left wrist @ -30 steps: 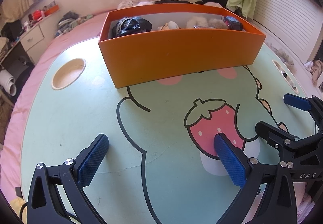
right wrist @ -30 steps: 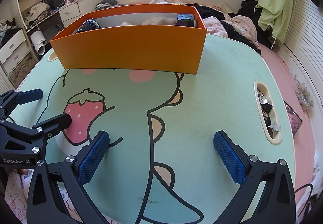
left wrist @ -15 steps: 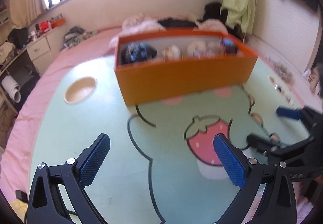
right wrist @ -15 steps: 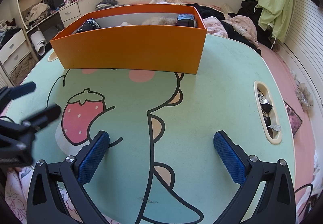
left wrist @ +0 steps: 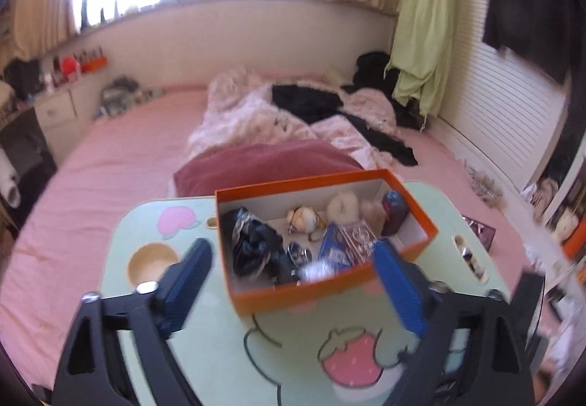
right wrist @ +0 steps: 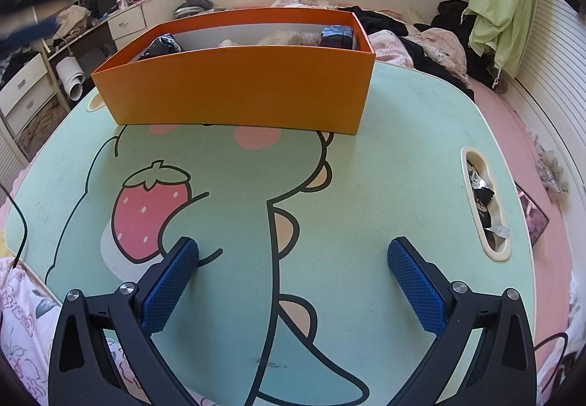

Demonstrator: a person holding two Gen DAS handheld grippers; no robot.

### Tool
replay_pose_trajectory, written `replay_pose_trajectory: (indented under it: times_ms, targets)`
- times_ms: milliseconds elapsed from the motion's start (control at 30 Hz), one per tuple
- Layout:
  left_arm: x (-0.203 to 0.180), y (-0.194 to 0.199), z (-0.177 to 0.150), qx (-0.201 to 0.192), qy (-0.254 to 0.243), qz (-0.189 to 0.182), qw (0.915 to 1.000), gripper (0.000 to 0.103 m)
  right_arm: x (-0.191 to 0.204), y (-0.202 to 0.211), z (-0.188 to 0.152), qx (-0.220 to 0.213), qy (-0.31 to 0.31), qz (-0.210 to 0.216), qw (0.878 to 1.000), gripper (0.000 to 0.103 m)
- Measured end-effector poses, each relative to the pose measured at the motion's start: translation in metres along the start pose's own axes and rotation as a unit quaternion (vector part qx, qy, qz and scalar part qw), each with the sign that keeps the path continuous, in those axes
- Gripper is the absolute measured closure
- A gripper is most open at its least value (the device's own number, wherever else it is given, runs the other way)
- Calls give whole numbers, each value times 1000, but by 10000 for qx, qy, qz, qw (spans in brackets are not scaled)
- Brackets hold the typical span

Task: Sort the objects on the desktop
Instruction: 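Reach into the orange box and grasp the black lace cloth with the left gripper, then lift the black cloth out and set it on the table, open left gripper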

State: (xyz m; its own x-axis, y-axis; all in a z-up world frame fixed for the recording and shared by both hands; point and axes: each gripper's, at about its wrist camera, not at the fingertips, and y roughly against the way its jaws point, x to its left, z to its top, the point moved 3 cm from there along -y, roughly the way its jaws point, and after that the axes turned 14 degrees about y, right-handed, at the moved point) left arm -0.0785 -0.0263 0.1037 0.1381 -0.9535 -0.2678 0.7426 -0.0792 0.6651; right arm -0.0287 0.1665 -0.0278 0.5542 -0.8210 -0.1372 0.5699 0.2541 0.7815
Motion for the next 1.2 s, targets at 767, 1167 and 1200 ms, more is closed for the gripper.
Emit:
replay_pose_trajectory:
  times_ms: [767, 1167, 1200]
  targets:
    - [16, -95, 13, 974, 78, 749, 9924, 90, 5, -4, 3, -1, -5, -4, 10000, 0]
    - [-18, 45, -13, 434, 315, -1763, 9829, 90, 6, -4, 3, -1, -5, 0, 10000, 0]
    - [-19, 44, -25, 509, 300, -1815, 9816, 90, 6, -4, 3, -1, -4, 0, 10000, 0]
